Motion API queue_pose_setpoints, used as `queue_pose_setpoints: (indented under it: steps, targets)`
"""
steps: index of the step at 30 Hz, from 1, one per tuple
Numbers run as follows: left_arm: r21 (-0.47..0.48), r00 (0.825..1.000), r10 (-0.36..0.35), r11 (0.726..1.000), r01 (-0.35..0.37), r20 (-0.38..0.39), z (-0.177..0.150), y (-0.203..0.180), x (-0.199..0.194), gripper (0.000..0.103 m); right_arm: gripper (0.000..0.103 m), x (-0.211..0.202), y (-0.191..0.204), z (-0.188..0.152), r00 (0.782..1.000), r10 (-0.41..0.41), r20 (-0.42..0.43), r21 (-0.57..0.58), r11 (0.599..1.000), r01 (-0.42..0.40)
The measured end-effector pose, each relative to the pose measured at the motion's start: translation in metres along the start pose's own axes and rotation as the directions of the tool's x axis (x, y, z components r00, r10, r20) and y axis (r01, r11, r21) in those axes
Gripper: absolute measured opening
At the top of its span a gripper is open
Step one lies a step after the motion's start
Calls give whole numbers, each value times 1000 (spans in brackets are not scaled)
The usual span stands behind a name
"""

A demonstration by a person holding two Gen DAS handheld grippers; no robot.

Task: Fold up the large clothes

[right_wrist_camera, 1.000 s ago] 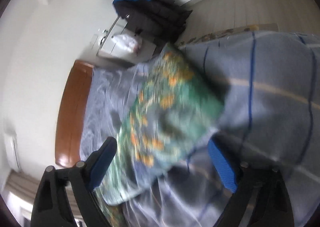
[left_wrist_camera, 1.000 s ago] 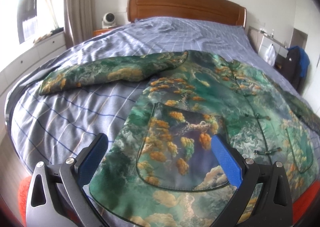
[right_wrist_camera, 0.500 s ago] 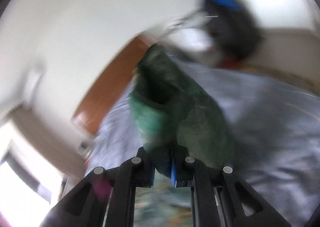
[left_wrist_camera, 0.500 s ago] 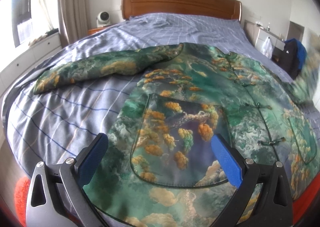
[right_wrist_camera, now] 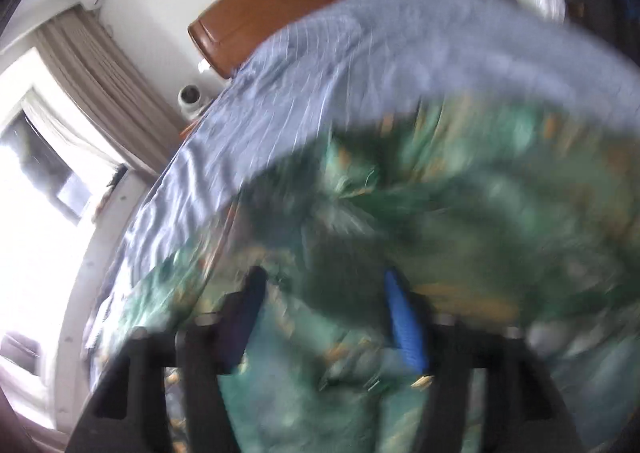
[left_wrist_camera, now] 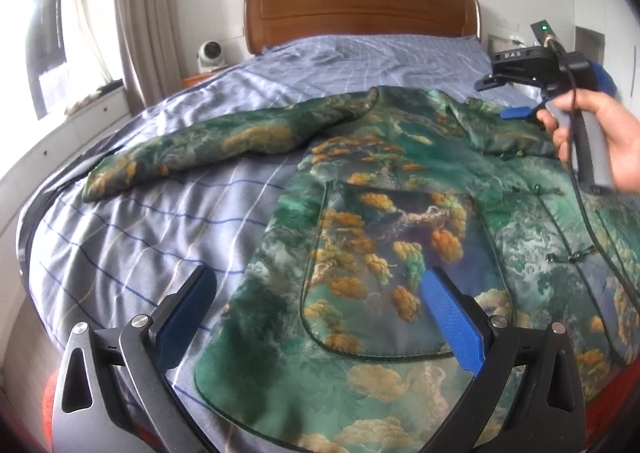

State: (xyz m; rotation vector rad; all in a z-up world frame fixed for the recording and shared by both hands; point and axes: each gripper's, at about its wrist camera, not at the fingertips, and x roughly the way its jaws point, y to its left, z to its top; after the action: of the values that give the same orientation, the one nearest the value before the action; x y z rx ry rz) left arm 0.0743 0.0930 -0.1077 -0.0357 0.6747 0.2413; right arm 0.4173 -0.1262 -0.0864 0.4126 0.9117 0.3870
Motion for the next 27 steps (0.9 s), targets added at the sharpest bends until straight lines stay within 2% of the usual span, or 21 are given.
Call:
queue_pose_setpoints:
  steps: [2,4,5,7,10,13,15,16,17,20,24,27]
  targets:
    - [1,1000,-5,1000,5,-3,-1,-1,1,103,65,-16,0,-17,999,36,13,-2,999,-36]
    - [-6,1000,-12,1000,12,-17,0,-1,4,103,68,-34,-3,-17,998,54,45,-48,997,-52]
    - [-12,1000,-15,1000,15,-23,1,-1,5,103,75,-46,3,-15,996,54,78,-86,995,-47]
    - [-19,999,-18,1000,18,-29,1,-1,7,103,86,-78,-5,-18,989,23,148,-137,991,-3]
    - [-20,999,-7,1000,6,-35,0,-2,10,103,91,-85,-17,-16,972,-106,211,-150,979,139]
    - [-15,998,20,1000,-21,-61,-3,-2,15,103,91,-65,-50,-17,967,-207,147,-89,971,221]
    - [-12,997,34,999,-34,-63,-4,-3,15,103,91,-31,-80,-23,968,-249,-6,-24,968,249]
    - [-9,997,38,999,-38,-60,-4,-3,14,103,91,-24,-87,-27,968,-247,-40,-7,969,247]
    - [-6,998,41,999,-41,-57,-5,-2,13,103,91,-22,-90,-31,968,-249,-36,-13,968,249]
    - [2,998,40,999,-40,-52,-5,-4,12,103,91,-39,-76,-36,968,-247,37,-65,966,248]
    - [17,998,32,999,-31,-56,-3,-8,11,103,91,-81,-56,-47,972,-200,125,-92,973,212]
    - [18,999,25,1000,-24,-43,0,-9,4,103,91,-113,-45,-70,970,-166,175,-128,973,190]
